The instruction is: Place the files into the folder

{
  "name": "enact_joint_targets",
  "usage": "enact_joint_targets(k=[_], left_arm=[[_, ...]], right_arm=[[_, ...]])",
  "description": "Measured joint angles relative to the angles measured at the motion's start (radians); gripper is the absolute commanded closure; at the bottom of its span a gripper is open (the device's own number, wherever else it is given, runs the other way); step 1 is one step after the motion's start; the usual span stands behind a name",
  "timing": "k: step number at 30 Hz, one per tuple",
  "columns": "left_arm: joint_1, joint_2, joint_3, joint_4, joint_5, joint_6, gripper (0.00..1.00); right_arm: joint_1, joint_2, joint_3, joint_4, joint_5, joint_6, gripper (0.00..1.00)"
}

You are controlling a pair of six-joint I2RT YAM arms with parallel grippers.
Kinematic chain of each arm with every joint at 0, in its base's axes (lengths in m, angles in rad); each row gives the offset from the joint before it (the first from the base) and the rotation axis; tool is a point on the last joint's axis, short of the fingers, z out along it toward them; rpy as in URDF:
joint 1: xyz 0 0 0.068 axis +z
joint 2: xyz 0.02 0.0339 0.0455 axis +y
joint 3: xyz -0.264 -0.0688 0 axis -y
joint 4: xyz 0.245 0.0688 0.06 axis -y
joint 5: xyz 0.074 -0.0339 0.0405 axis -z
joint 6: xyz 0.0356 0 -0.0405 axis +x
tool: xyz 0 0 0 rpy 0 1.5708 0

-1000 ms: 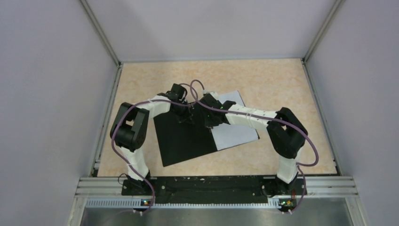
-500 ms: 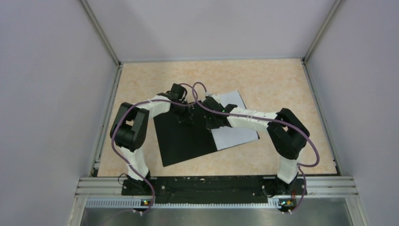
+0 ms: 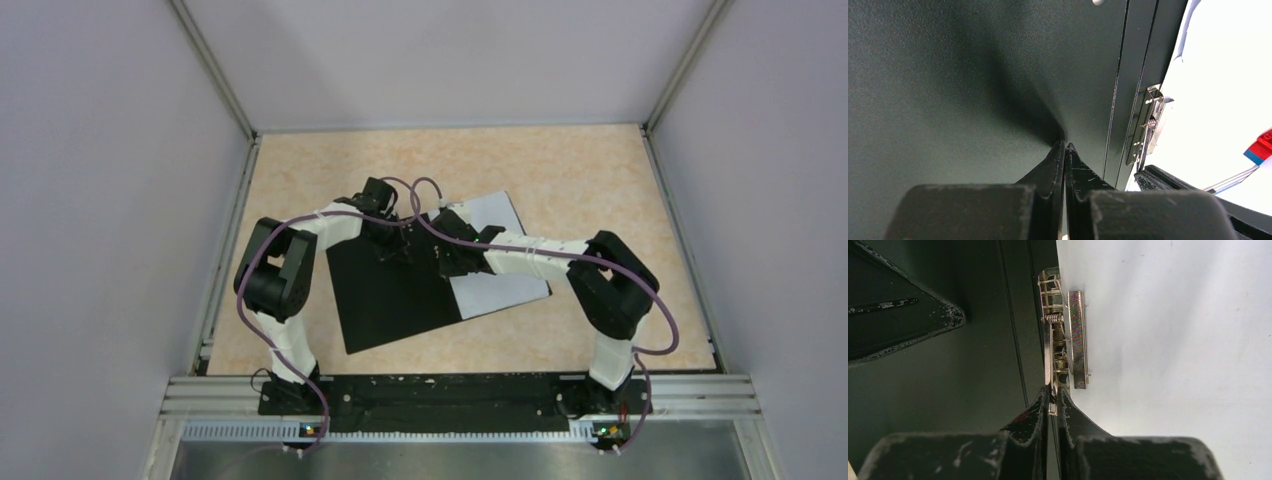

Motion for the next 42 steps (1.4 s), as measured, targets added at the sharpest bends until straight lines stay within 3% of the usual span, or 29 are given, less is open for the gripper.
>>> enact_joint_targets(k=[25, 42], left_arm=[[0.004, 0.006, 0.003, -0.001, 0.008, 0.000, 0.96], [0.009, 0.010, 0.005, -0.002, 0.018, 0.000, 0.96]], right_arm=[[-0.002, -0.034, -0.114, 0.147, 0.006, 0.027, 1.00], [-0.067, -0.071, -0.235, 0.322, -0.122, 0.044, 1.00]])
